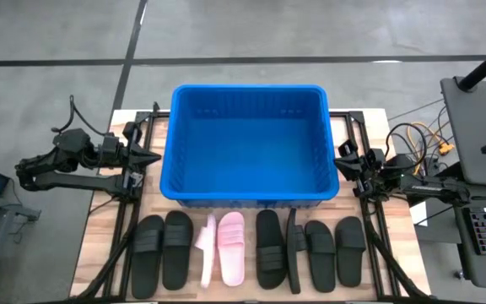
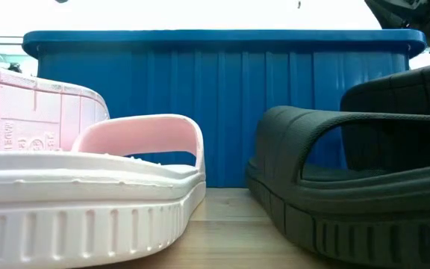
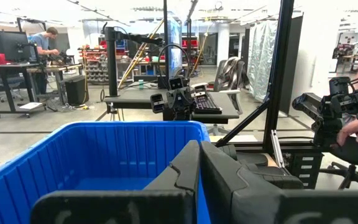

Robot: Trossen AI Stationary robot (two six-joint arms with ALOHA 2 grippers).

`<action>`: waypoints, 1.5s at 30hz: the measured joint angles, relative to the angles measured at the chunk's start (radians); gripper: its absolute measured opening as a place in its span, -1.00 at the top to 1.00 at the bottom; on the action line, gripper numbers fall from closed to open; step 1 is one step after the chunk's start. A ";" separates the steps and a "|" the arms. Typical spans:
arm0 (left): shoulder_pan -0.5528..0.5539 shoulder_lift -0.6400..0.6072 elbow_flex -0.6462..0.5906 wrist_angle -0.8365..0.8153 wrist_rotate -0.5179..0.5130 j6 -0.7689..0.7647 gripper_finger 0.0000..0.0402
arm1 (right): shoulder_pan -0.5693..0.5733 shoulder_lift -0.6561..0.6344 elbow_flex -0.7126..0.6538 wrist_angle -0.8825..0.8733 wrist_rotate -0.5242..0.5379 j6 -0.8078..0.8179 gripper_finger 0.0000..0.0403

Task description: Pick and place slides into bin

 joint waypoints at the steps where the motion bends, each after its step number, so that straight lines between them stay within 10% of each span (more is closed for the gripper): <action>1: 0.000 0.000 0.000 0.000 0.000 0.000 1.00 | 0.000 0.000 0.000 0.000 0.000 0.000 0.86; 30: 0.000 0.000 0.000 0.014 0.000 0.007 1.00 | 0.000 0.000 0.000 0.010 0.002 0.000 0.86; 45: 0.000 0.007 0.000 0.338 0.000 0.006 1.00 | -0.001 0.000 0.000 0.312 0.090 0.239 0.86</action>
